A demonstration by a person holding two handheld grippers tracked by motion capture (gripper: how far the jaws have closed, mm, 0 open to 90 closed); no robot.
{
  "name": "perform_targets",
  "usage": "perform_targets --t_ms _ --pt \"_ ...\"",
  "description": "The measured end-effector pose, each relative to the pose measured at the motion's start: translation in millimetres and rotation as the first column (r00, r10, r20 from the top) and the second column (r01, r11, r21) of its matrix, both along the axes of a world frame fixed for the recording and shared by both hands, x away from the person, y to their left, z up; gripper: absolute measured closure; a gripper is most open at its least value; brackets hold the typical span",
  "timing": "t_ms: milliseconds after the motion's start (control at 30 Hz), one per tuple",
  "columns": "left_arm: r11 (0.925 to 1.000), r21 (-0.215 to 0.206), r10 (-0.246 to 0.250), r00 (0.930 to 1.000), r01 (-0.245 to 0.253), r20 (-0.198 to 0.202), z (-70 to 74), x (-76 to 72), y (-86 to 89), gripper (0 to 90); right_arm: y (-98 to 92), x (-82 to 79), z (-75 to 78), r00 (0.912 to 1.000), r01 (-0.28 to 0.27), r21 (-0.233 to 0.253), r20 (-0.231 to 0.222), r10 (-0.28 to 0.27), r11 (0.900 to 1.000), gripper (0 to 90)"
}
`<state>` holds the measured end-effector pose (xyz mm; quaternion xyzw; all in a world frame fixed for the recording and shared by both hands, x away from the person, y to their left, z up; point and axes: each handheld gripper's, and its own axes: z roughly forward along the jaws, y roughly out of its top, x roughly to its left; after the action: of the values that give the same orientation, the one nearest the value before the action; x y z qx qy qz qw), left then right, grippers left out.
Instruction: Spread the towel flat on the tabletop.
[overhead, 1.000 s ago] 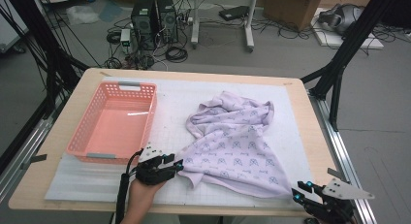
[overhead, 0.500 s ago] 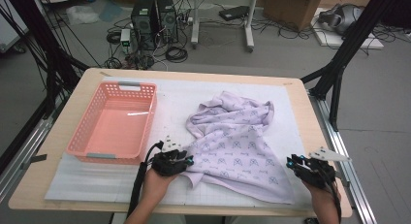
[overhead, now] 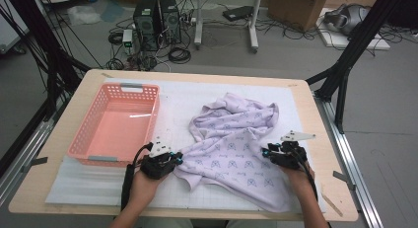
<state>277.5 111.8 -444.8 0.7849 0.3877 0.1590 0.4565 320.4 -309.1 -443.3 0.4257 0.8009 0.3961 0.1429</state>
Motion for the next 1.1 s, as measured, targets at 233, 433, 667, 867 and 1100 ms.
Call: perform_targets --t_ms 233,433,667,867,1100 --pt "0.9997 -0.013 -0.018 0.9996 0.019 0.021 -3.6 -5.6 -2.7 80.7 30.4 -6.7 -0.4 0.993 -0.114 0.002 -0.031 0.114 0.993 57.1" --pt "0.9992 -0.036 -0.017 0.9995 0.018 0.026 -3.9 -7.4 0.3 80.3 20.5 -9.5 5.4 0.9973 -0.073 0.052 0.013 0.073 0.996 70.0" --pt "0.999 -0.037 -0.023 0.9992 0.024 0.033 -4.1 -7.6 0.0 80.3 17.0 -1.1 -1.8 0.9997 0.025 -0.02 0.003 -0.025 0.999 77.6" --pt "0.9987 -0.042 -0.029 0.999 0.03 0.035 -4.3 -8.3 -2.0 81.1 47.0 3.3 -5.4 0.9993 -0.031 0.04 -0.018 0.032 0.999 56.7" --pt "0.9986 -0.039 -0.034 0.9988 0.036 0.035 -4.3 -8.4 -1.8 81.1 62.7 -1.5 -0.6 0.9955 -0.093 -0.072 0.009 0.094 0.993 86.6"
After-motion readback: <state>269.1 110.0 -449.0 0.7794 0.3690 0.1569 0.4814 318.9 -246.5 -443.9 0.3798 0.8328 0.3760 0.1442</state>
